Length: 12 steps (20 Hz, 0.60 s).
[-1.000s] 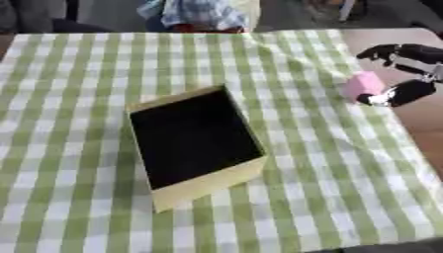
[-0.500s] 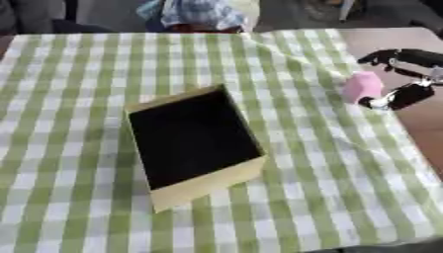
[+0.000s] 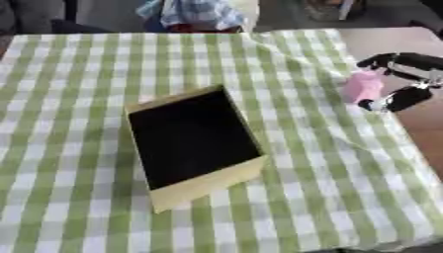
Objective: Pick up objects on the table and place them in the box.
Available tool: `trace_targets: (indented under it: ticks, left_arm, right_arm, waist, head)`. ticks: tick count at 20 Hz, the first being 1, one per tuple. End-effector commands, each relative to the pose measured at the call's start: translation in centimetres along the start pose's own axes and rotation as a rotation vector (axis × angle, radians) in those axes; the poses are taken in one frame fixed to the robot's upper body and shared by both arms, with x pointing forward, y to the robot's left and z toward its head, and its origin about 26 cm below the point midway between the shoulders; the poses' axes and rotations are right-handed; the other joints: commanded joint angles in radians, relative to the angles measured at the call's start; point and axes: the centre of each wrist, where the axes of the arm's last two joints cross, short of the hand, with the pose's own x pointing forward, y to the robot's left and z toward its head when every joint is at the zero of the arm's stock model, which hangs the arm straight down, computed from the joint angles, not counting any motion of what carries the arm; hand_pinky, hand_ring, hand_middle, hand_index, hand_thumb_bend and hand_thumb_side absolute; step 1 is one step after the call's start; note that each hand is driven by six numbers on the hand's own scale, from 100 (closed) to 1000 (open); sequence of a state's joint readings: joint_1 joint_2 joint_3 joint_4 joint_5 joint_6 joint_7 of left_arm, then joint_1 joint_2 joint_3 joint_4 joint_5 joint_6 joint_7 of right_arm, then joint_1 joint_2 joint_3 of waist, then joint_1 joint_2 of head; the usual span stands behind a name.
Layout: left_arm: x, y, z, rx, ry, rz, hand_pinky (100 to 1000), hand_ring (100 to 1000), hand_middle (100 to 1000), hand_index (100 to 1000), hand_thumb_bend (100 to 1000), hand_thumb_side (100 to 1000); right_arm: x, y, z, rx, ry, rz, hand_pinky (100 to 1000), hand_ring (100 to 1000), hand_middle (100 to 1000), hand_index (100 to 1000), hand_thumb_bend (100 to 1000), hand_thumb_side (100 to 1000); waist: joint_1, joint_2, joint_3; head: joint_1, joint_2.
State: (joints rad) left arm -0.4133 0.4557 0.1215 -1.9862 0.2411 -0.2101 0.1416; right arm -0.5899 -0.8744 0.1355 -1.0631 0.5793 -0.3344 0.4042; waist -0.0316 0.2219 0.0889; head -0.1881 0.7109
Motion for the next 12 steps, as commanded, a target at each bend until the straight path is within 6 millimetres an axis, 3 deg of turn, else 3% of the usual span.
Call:
trace_targets:
  ticks: [1, 12]
  left_arm:
    - [0.6, 0.2, -0.5, -0.017, -0.022, -0.013, 854, 772, 814, 859, 375, 789]
    - [0.6, 0.2, -0.4, -0.018, -0.021, -0.012, 854, 772, 815, 858, 375, 788]
  right_arm:
    - [-0.7, -1.5, 0.7, -0.029, 0.023, 0.019, 809, 916, 915, 986, 309, 447]
    - [-1.7, -1.0, 0.7, -0.046, 0.035, -0.006, 804, 904, 907, 984, 276, 426]
  waist:
    - [0.000, -0.018, 0.001]
    - [-0.001, -0.017, 0.007]
  head:
    - [-0.004, -0.004]
    - [-0.002, -0.004]
